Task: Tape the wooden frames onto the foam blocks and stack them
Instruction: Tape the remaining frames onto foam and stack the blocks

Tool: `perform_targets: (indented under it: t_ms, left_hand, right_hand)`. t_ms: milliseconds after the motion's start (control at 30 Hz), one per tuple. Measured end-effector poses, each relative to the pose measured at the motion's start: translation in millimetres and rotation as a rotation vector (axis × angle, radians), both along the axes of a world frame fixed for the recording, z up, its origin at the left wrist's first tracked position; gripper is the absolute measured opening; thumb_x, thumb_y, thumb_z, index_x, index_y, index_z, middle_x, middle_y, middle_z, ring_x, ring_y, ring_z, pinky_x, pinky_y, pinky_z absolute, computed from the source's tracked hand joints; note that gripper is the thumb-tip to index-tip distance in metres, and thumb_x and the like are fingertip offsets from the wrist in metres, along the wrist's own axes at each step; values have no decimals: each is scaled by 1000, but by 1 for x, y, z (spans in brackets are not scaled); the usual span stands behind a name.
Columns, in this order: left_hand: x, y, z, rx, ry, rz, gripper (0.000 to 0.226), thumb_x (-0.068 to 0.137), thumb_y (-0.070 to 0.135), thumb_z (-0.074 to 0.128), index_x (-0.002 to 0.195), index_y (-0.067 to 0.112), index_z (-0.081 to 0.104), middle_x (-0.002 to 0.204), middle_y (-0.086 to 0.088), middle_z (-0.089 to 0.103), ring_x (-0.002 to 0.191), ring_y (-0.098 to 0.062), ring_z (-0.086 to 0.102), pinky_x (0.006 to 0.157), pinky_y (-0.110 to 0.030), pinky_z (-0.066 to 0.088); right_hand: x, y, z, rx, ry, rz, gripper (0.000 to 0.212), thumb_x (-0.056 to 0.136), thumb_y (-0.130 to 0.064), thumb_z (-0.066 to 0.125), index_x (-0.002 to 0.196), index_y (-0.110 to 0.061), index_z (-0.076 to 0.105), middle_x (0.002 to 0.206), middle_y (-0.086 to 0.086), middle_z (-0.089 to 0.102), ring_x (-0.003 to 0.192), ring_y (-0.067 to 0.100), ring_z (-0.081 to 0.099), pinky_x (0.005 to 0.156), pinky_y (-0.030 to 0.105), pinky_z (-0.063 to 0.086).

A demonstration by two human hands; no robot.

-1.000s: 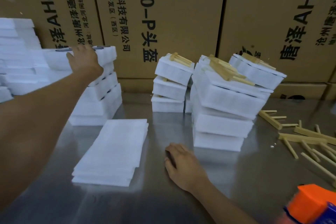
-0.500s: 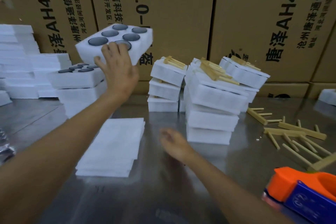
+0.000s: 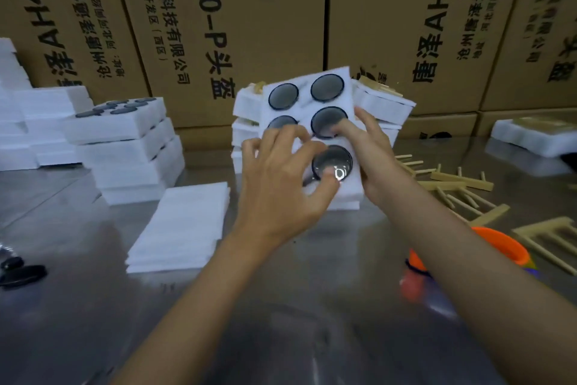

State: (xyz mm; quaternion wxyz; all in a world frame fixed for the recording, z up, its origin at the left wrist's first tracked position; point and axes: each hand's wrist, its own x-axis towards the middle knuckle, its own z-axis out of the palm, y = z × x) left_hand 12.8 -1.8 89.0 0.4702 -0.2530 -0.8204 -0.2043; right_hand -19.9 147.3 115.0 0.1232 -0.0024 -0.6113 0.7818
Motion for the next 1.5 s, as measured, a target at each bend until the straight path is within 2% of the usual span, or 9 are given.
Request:
perform_targets:
  t_ms: [233,367,533,733,867,967,1033,1300,1500]
  left_hand:
    - [-5,-19,-43,363,-535,-58,54,92,34,56,144,27,41,150,1,29,138,-18,30,109,-33,30]
    - [-6,-11,-86,516,-783,-146,52,94,25,63,142,29,42,140,14,36,109,12,36,84,1,30]
    - [-10,-4,-118,650,-985,-208,46,90,7,60,123,36,50,109,27,58,110,-7,57,68,2,39]
    - [-17,-9,-118,472,-935,-127,38,94,12,54,128,30,53,128,12,57,120,-11,52,93,-20,41]
    - [-39,-60,-109,191,-580,359,47,87,14,63,133,10,54,142,-13,51,134,-35,43,111,-48,31]
    - [-53,-107,-109,-43,-927,600,89,90,45,65,157,14,15,165,-18,5,151,-37,9,119,-50,13]
    - [-53,-121,-115,-156,-1040,634,86,93,44,59,158,13,12,165,-18,6,151,-35,13,120,-47,18]
    - [-12,-77,-101,-63,-572,557,46,100,14,48,143,-1,47,144,-21,52,132,-38,49,113,-51,33]
    - [61,0,-78,-304,-306,317,32,86,19,61,114,8,71,100,-7,73,79,-31,68,63,-37,54]
  right_hand:
    - [71,21,-65,150,-99,8,39,83,-18,65,103,-52,65,78,-7,76,71,13,74,54,25,55]
    - [76,17,-105,127,-290,15,30,83,-20,65,105,-39,65,77,-7,75,67,13,73,49,23,52]
    - [63,22,-133,239,-422,-42,17,81,-15,60,94,-20,70,88,3,72,61,12,68,47,17,46]
    - [52,31,-146,308,-423,-34,22,83,-14,58,95,-24,73,94,1,75,84,20,71,67,29,57]
    - [53,34,-149,254,-399,-5,20,78,-18,63,90,-29,76,85,-5,77,77,14,73,55,22,53]
    - [50,34,-148,243,-393,-22,20,77,-13,60,74,-28,73,68,-12,72,54,3,64,44,14,44]
    - [47,32,-147,261,-399,-50,23,78,-11,58,62,-26,66,57,-13,64,43,1,55,38,11,37]
    - [46,33,-149,253,-337,-38,16,77,-6,57,71,-18,65,58,-11,62,45,2,52,39,12,38]
    - [44,33,-151,230,-321,-48,15,81,-11,57,73,-19,67,63,-8,64,48,3,54,42,12,39]
